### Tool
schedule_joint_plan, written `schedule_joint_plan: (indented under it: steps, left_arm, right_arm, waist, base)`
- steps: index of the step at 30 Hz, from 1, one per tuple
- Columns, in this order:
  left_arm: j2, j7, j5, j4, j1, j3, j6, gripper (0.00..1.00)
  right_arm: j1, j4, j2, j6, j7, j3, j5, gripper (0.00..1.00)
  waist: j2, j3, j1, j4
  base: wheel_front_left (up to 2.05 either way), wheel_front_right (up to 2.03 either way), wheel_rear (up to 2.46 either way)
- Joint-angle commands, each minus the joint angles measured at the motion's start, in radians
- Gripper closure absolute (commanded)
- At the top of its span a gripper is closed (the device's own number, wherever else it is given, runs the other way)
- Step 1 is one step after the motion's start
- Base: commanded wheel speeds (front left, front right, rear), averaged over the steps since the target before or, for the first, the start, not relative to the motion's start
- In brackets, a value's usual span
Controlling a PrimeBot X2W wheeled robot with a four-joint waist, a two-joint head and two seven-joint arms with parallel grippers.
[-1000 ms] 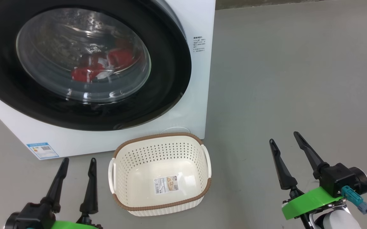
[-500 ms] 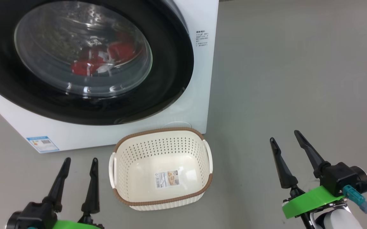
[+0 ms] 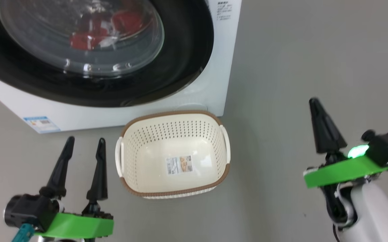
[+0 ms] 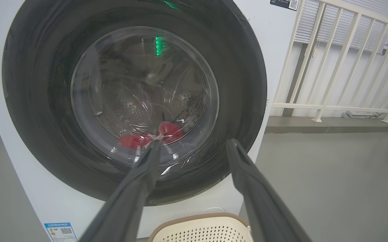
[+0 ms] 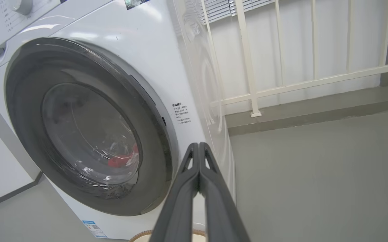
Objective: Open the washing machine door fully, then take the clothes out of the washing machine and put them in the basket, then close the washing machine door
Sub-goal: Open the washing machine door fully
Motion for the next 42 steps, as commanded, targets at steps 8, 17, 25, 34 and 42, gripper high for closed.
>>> schedule_joint_plan:
  steps: [8,17,25,34,42]
  left_arm:
    - [0.014,-0.008,-0.01,-0.099,-0.071,0.028,0.005,0.0]
    - [0.014,-0.008,-0.016,-0.118,-0.137,0.016,0.004,0.0]
    - [0.014,-0.008,-0.023,-0.129,-0.183,0.009,0.0,0.0]
    - [0.014,-0.008,-0.027,-0.146,-0.204,0.001,-0.001,0.0]
    - [0.014,-0.008,-0.035,-0.149,-0.218,-0.007,-0.002,0.0]
  right_arm:
    - [-0.175,0.008,-0.056,-0.001,-0.006,0.076,0.296,1.0]
    - [-0.41,0.018,-0.143,-0.001,0.045,0.197,0.714,1.0]
    - [-0.57,0.019,-0.191,-0.001,0.177,0.239,0.96,1.0]
    - [-0.725,0.045,-0.207,-0.001,0.388,0.241,1.141,1.0]
    - [-0.834,0.085,-0.193,-0.001,0.534,0.229,1.226,1.0]
  waist:
    - [0.0,0.124,0.0,0.042]
    - [0.0,0.248,0.0,0.067]
    - [0.0,0.325,0.0,0.086]
    - [0.0,0.404,0.0,0.105]
    - [0.0,0.459,0.0,0.113]
  base:
    - [0.0,0.0,0.0]
    - [0.0,0.0,0.0]
    - [0.0,0.0,0.0]
    - [0.0,0.0,0.0]
    - [0.0,0.0,0.0]
